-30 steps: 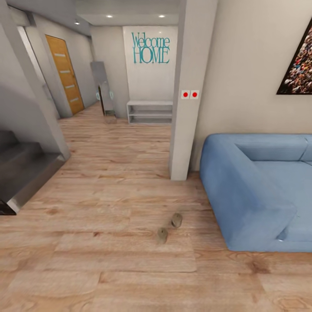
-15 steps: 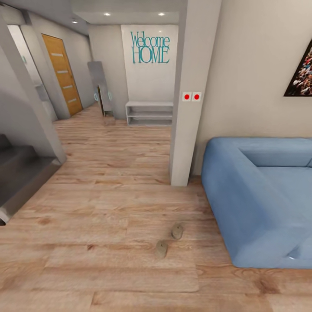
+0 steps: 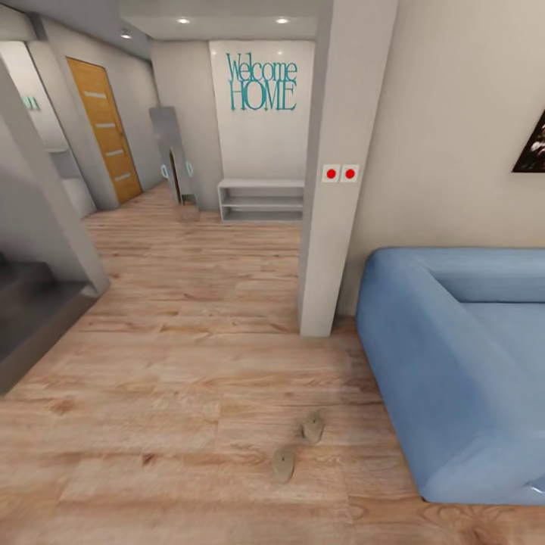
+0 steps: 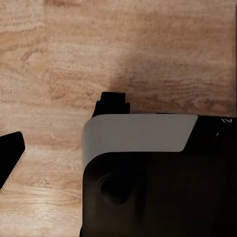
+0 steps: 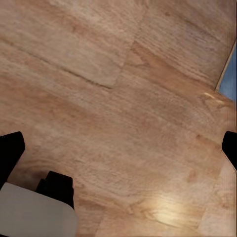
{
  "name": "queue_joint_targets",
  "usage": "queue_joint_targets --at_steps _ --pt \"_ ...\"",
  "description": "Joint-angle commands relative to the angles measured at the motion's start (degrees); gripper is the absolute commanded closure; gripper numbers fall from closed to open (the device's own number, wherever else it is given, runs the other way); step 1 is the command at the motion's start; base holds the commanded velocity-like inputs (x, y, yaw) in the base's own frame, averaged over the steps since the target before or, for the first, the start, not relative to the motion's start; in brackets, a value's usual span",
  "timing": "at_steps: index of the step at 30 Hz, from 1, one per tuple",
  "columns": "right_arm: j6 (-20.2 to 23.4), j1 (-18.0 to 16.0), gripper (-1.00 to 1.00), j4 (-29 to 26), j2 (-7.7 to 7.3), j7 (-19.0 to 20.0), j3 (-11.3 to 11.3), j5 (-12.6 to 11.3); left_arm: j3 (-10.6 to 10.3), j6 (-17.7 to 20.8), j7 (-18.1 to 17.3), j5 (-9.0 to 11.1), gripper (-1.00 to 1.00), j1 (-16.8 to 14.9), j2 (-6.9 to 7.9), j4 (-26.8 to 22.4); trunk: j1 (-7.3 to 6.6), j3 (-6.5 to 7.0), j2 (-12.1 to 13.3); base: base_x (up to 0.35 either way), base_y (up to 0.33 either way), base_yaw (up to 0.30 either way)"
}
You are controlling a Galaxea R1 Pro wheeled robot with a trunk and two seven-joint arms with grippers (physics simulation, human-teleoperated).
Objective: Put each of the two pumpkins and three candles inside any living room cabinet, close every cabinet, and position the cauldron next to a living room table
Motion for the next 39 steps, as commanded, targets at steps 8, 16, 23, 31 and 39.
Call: queue_joint_targets --at_steps 8,16,23,31,39 --pt "0.00 0.00 -1.00 -0.08 -0.07 0.00 0.00 0.03 -0.09 0.00 0.00 0.00 -1.00 0.00 -0.08 -0.06 0.00 0.00 0.00 0.208 0.000 0.000" --pt "0.31 0.00 -1.00 -0.14 -0.17 0.00 0.00 0.09 -0.02 0.00 0.01 0.06 -1.00 0.00 -2.09 -0.14 0.00 0.00 0.00 0.000 0.000 0.000" --pt "0.23 0.00 -1.00 -0.09 -0.29 0.00 0.00 -0.08 0.00 -0.86 0.05 0.15 -1.00 0.00 -3.69 -0.16 0.00 0.00 0.00 0.000 0.000 0.000" --pt "0.01 0.00 -1.00 -0.10 -0.43 0.00 0.00 -0.10 0.17 -1.24 0.00 0.25 -1.00 0.00 -3.79 -0.16 0.00 0.00 0.00 0.177 0.000 0.000" --pt "0.00 0.00 -1.00 -0.09 -0.45 0.00 0.00 -0.09 0.26 -1.27 0.00 0.26 -1.00 0.00 -3.82 -0.09 0.00 0.00 0.00 0.327 0.000 0.000"
